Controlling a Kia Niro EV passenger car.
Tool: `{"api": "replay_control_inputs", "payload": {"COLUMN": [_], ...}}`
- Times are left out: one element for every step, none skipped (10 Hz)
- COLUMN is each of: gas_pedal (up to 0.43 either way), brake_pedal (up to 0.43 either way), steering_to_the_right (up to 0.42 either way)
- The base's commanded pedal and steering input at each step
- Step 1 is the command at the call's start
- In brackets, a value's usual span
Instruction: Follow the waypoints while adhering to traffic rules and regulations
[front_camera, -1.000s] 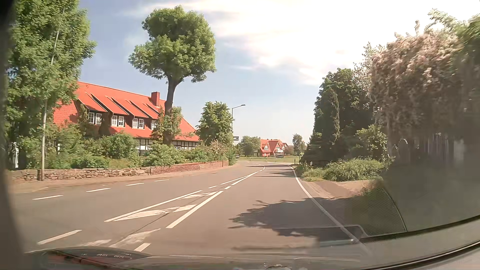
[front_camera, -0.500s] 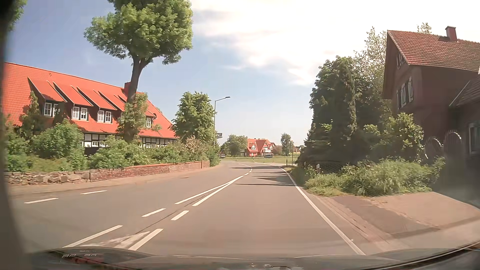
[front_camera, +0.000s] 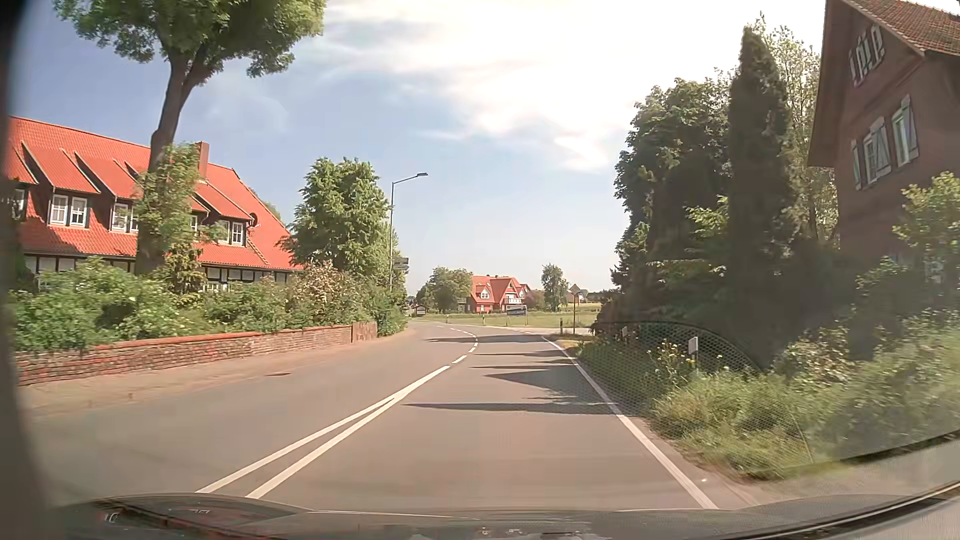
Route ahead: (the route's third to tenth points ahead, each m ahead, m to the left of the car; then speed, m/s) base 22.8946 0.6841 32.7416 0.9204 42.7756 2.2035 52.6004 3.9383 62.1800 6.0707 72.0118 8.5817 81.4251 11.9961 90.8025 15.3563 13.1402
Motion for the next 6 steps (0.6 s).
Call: {"api": "replay_control_inputs", "payload": {"gas_pedal": [0.130,0.130,0.130,0.130,0.130,0.138], "brake_pedal": [0.000,0.000,0.000,0.000,0.000,0.000], "steering_to_the_right": [0.014,0.011,0.008,0.006,0.004,0.004]}}
